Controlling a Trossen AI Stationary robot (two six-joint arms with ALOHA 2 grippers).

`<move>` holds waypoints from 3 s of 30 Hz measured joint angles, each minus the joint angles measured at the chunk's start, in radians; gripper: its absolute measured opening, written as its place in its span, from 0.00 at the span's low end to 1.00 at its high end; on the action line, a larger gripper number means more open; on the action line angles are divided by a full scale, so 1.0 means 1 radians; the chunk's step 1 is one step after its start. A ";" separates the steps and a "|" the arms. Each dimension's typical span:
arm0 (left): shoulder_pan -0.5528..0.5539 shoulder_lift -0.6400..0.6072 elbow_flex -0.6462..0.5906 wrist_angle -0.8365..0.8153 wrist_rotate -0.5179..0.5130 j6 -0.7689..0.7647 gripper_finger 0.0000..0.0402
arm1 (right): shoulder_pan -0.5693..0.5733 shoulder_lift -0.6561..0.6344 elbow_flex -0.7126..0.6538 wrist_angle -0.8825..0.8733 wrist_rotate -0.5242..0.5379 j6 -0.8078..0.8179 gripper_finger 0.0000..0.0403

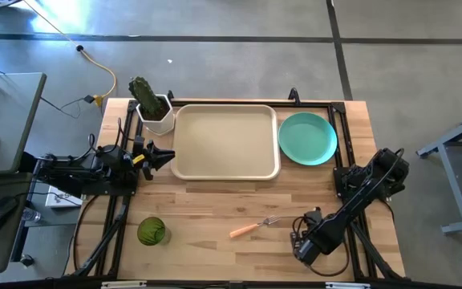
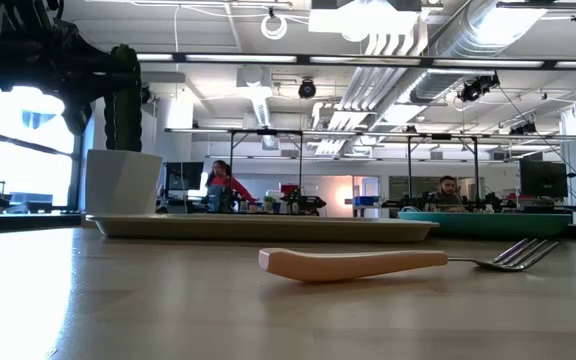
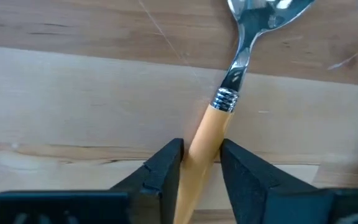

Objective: Pick and place plate/cup/fork/spoon on tray
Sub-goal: Put the orange spoon on the white serving tray

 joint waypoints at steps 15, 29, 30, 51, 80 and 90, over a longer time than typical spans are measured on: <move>0.000 0.000 0.000 0.000 0.000 0.000 0.21 | -0.018 0.001 0.004 -0.001 -0.040 0.004 0.08; 0.000 0.000 0.000 -0.001 0.000 0.002 0.21 | -0.025 0.010 0.071 -0.056 -0.013 -0.014 0.07; 0.000 0.000 0.000 -0.001 0.000 0.007 0.21 | -0.025 0.010 0.074 -0.051 -0.010 -0.014 0.07; 0.000 0.000 0.000 -0.001 -0.001 0.019 0.21 | -0.042 0.007 0.110 -0.036 0.020 0.000 0.07; 0.000 0.000 0.000 -0.001 -0.005 0.034 0.21 | -0.101 0.004 0.112 0.009 0.203 -0.017 0.07; 0.000 0.000 0.000 -0.001 -0.011 0.035 0.21 | -0.139 -0.092 0.112 -0.052 0.328 -0.021 0.07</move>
